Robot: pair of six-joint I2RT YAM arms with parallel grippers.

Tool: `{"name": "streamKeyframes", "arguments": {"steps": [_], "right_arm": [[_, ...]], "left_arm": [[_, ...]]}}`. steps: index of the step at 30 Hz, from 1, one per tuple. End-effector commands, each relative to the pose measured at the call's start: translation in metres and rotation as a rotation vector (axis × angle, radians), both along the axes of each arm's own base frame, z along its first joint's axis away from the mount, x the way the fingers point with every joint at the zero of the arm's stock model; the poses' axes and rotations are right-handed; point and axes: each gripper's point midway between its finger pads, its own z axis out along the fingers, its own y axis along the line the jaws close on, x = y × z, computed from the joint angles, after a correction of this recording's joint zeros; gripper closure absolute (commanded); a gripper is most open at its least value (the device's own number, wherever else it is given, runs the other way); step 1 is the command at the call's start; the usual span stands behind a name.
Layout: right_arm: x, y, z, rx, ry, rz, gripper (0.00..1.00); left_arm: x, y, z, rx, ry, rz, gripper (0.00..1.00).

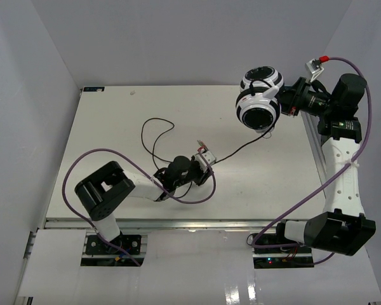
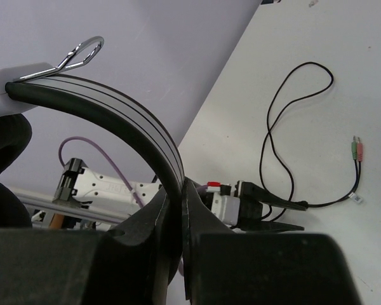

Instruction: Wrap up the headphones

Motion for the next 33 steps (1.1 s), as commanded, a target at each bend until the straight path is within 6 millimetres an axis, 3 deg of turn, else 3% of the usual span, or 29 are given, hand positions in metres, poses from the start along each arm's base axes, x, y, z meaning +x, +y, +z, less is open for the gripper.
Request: {"name": "streamKeyframes", "arguments": {"steps": [1, 4, 9, 16, 18, 19, 23, 30, 33], "right_arm": [[-0.029, 0.004, 0.029, 0.034, -0.055, 0.072, 0.92], [-0.032, 0.004, 0.031, 0.039, -0.059, 0.084, 0.92], [-0.038, 0.006, 0.029, 0.021, -0.112, 0.12, 0.92], [-0.051, 0.005, 0.018, -0.138, -0.377, 0.174, 0.92], [-0.052, 0.005, 0.023, -0.197, -0.447, 0.157, 0.92], [-0.043, 0.001, 0.013, -0.281, -0.489, 0.114, 0.92], [-0.049, 0.015, -0.014, -0.492, -0.565, 0.144, 0.92], [-0.089, 0.044, -0.063, -0.647, -0.642, 0.312, 0.92], [-0.093, 0.041, -0.086, -0.733, -0.65, 0.319, 0.92]], "left_arm": [[0.007, 0.01, -0.013, -0.011, 0.037, 0.0, 0.57], [0.01, 0.016, -0.019, -0.013, 0.057, 0.003, 0.66], [0.008, 0.019, -0.008, -0.026, 0.076, -0.057, 0.99], [0.022, 0.06, 0.022, 0.027, 0.112, -0.121, 1.0], [0.032, 0.069, 0.032, 0.047, 0.103, -0.121, 1.0], [0.037, 0.077, 0.036, 0.056, 0.116, -0.111, 1.0], [0.055, 0.094, 0.051, 0.084, 0.113, -0.073, 1.0], [0.089, 0.112, 0.053, 0.159, 0.177, 0.01, 1.0], [0.106, 0.114, 0.074, 0.158, 0.173, 0.036, 1.0]]}}
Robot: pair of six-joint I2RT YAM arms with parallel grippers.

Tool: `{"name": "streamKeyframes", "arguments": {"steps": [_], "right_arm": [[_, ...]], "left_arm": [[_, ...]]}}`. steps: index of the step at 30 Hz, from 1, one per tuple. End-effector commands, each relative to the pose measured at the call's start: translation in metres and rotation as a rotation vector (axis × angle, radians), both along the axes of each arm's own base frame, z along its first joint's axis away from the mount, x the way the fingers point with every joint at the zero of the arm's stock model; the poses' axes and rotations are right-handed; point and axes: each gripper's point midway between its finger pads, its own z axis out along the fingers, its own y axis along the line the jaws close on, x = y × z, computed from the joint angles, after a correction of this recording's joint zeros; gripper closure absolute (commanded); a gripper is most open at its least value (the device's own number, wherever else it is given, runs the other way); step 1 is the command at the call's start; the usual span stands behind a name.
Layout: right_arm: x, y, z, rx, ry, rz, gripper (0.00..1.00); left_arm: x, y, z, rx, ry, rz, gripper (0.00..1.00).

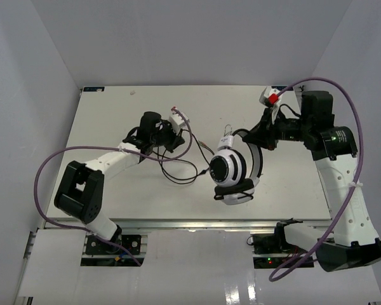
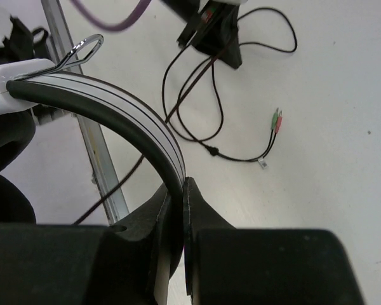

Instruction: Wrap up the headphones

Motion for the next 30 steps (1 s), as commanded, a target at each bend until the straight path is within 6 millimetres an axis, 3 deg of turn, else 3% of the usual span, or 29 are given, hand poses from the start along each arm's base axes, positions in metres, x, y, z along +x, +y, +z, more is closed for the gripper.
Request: {"name": "streamKeyframes", "arguments": {"steps": [1, 6, 9, 14, 19, 24, 30], "right_arm": [[-0.012, -0.008, -0.027, -0.159, -0.099, -0.001, 0.92], [0.001, -0.026, -0.074, -0.353, -0.169, -0.075, 0.92], [-0.007, -0.017, -0.104, -0.421, -0.175, -0.039, 0.92], [0.008, -0.005, -0.125, -0.503, -0.222, -0.099, 0.92], [0.032, -0.006, -0.133, -0.578, -0.249, -0.217, 0.92], [0.069, -0.018, -0.132, -0.65, -0.271, -0.419, 0.92], [0.085, -0.011, -0.13, -0.66, -0.258, -0.453, 0.92]], "left_arm": [[0.016, 0.008, 0.024, 0.036, 0.024, 0.02, 1.0], [0.027, 0.021, 0.062, 0.01, 0.007, 0.058, 1.0], [0.029, 0.011, 0.091, -0.038, 0.03, 0.037, 1.0], [0.018, -0.006, 0.115, -0.128, 0.108, -0.013, 1.0], [-0.004, -0.018, 0.132, -0.169, 0.149, -0.053, 1.0], [-0.039, -0.029, 0.154, -0.202, 0.204, -0.11, 1.0], [-0.062, -0.033, 0.177, -0.252, 0.234, -0.124, 1.0]]}}
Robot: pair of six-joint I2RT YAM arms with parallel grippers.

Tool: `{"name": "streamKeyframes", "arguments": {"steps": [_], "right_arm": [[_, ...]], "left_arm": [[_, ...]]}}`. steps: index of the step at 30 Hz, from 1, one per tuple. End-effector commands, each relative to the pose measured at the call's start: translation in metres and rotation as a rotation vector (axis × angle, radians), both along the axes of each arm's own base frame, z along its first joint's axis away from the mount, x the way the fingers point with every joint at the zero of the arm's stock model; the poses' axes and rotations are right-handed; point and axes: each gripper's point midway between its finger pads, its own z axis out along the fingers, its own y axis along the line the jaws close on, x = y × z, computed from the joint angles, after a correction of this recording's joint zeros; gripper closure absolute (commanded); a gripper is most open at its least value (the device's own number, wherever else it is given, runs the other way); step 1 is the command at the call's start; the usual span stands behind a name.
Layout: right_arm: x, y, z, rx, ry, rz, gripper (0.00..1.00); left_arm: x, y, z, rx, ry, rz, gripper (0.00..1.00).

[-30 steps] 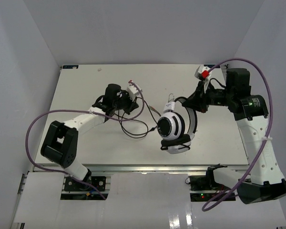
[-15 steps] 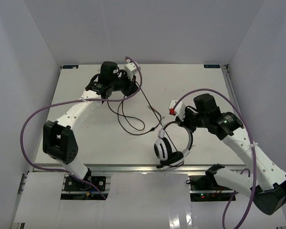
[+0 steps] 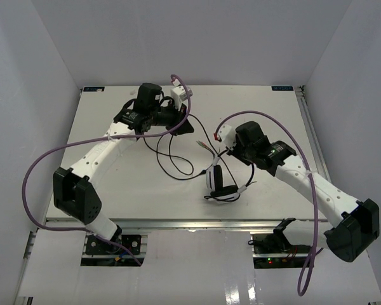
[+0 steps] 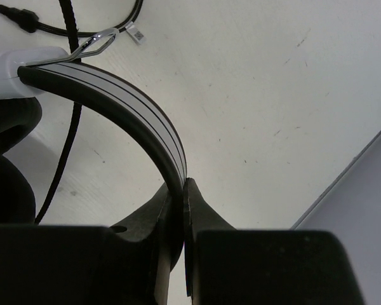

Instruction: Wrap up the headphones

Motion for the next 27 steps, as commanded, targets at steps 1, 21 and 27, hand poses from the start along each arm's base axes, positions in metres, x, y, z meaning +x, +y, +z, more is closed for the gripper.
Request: {"name": "streamKeyframes", "arguments": {"steps": [1, 21, 27], "right_arm": [[0.027, 0.012, 0.04, 0.091, -0.119, -0.076, 0.92], [0.114, -0.036, 0.096, 0.365, -0.216, -0.585, 0.92], [0.135, -0.044, 0.14, 0.564, -0.197, -0.639, 0.92]], "left_arm": [[-0.026, -0.002, 0.059, -0.098, -0.028, -0.016, 1.0], [-0.1, -0.065, 0.09, -0.248, 0.223, -0.175, 1.0], [-0.112, -0.094, 0.047, -0.224, 0.308, -0.165, 0.99]]}}
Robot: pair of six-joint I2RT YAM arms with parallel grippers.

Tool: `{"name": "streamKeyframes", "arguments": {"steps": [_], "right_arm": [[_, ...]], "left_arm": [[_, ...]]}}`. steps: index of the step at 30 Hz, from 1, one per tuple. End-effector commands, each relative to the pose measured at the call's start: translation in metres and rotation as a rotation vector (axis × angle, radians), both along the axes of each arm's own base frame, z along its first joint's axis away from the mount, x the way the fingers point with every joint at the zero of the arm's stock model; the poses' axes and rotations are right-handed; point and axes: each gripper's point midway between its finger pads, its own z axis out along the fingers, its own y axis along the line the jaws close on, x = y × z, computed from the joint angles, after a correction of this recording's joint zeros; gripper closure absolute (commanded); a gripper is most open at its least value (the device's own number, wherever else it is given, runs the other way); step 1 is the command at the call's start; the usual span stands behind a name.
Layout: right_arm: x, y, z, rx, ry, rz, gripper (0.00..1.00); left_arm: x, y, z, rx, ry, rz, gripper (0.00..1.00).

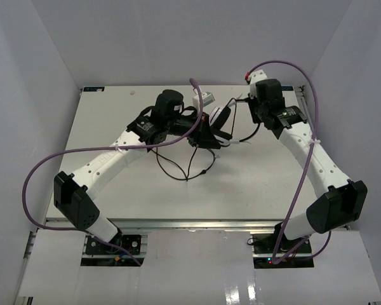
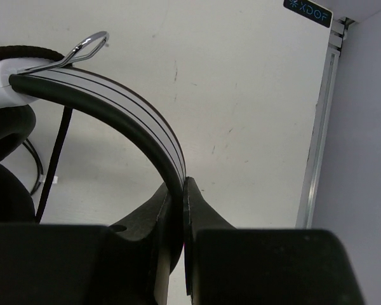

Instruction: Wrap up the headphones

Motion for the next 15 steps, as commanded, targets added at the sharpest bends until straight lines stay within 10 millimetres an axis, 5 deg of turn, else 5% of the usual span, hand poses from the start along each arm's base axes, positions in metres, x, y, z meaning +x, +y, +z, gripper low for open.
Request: {"name": "streamKeyframes", "arguments": {"steps": [1, 7, 15], "right_arm": [[0.021, 0.0, 0.065, 0.271, -0.124, -0.064, 0.92], [0.021, -0.015, 0.093, 0.469, -0.123, -0.064, 0.92], [0.0, -0.009, 0.12, 0.611, -0.133, 0.005, 0.92]], "left_arm": [[-0.009, -0.02, -0.015, -0.02, 0.033, 0.013, 0.98], [-0.003, -0.042, -0.053, 0.02, 0.015, 0.085, 0.94], [-0.005, -0.066, -0.084, 0.015, -0.051, 0.129, 0.85]]}}
